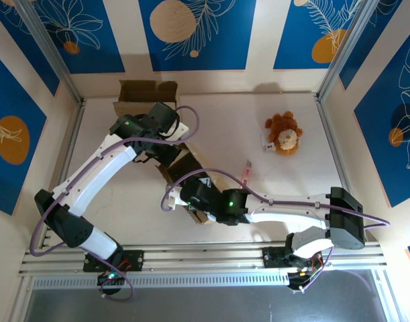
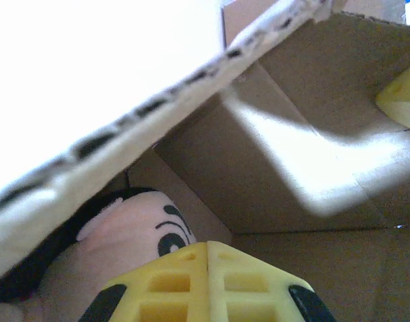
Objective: Unpack the express box
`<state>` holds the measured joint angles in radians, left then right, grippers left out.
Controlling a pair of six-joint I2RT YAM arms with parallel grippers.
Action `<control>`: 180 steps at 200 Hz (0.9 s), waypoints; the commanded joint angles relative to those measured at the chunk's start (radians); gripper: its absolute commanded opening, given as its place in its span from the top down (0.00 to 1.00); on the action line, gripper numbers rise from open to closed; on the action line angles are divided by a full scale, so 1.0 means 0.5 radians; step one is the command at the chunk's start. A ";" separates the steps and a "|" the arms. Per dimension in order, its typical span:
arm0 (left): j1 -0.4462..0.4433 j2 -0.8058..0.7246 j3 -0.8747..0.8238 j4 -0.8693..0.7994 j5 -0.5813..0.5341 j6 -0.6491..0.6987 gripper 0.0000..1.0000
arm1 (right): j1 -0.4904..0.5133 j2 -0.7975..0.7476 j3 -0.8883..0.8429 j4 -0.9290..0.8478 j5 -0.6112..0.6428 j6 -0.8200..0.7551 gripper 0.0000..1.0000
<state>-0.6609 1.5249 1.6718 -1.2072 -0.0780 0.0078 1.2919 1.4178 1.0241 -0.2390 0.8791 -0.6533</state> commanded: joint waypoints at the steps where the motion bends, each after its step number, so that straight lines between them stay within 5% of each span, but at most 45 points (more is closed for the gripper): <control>1: 0.027 -0.018 0.071 -0.040 0.045 -0.022 1.00 | -0.040 0.028 0.031 -0.091 -0.040 0.030 1.00; 58: 0.026 -0.096 0.067 -0.049 0.098 -0.031 1.00 | -0.321 0.207 0.339 -0.640 -0.301 0.577 1.00; 141: 0.027 -0.233 -0.003 -0.015 0.220 -0.068 1.00 | -0.498 0.449 0.405 -0.739 -0.363 1.061 1.00; 180: 0.027 -0.234 -0.021 -0.025 0.226 -0.070 1.00 | -0.466 0.488 0.440 -0.755 -0.164 1.173 0.81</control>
<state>-0.6479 1.4349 1.6688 -1.1843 -0.0261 -0.0212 1.0626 1.6299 1.2293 -0.5690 0.7334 -0.1654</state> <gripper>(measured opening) 0.049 0.114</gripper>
